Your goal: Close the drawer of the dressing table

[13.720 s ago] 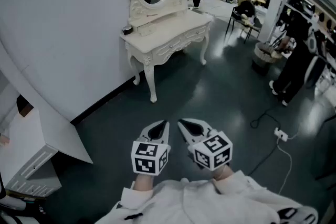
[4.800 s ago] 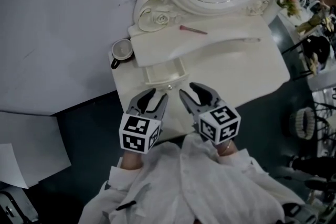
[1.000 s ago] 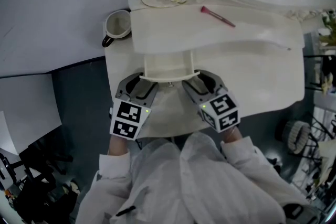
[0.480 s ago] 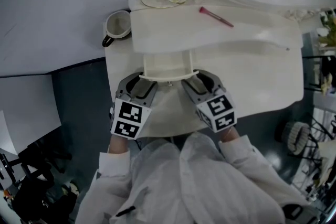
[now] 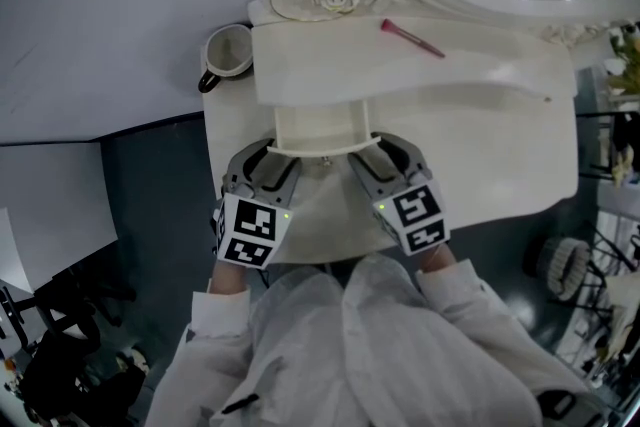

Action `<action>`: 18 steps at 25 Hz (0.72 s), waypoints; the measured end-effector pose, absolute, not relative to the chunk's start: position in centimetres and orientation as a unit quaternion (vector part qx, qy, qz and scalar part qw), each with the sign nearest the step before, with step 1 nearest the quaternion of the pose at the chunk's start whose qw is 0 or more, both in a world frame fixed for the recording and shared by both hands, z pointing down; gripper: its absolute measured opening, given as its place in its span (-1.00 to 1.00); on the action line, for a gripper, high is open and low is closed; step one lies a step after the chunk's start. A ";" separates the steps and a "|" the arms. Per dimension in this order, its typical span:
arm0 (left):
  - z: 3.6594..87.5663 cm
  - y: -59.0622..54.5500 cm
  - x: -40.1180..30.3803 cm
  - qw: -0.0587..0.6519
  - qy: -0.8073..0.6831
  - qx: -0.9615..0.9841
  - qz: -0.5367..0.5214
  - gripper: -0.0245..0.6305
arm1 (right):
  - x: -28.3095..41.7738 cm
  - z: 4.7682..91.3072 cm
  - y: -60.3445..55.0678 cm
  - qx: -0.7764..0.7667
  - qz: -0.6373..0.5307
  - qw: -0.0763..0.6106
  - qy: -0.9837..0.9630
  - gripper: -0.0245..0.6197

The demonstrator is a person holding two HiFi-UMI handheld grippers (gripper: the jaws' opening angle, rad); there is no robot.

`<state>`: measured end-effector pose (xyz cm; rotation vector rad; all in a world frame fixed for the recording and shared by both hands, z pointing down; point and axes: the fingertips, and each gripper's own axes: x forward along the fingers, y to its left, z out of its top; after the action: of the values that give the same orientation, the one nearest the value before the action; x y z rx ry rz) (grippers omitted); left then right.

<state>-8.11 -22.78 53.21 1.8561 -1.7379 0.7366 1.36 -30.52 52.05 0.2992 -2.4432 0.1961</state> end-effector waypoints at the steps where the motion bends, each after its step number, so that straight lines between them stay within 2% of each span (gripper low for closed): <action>1: 53.1 -22.9 -8.2 0.244 -0.637 0.679 0.269 -0.32 | 1.2 52.0 -30.6 0.115 0.074 0.329 -0.935 -0.34; 18: 52.9 -24.8 -9.5 0.244 -0.646 0.673 0.266 -0.32 | -0.3 51.7 -33.1 0.116 0.069 0.332 -0.934 -0.34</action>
<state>-9.50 -24.84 52.93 1.8375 -1.7631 0.7259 -0.26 -33.06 51.71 0.3022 -2.4400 0.1798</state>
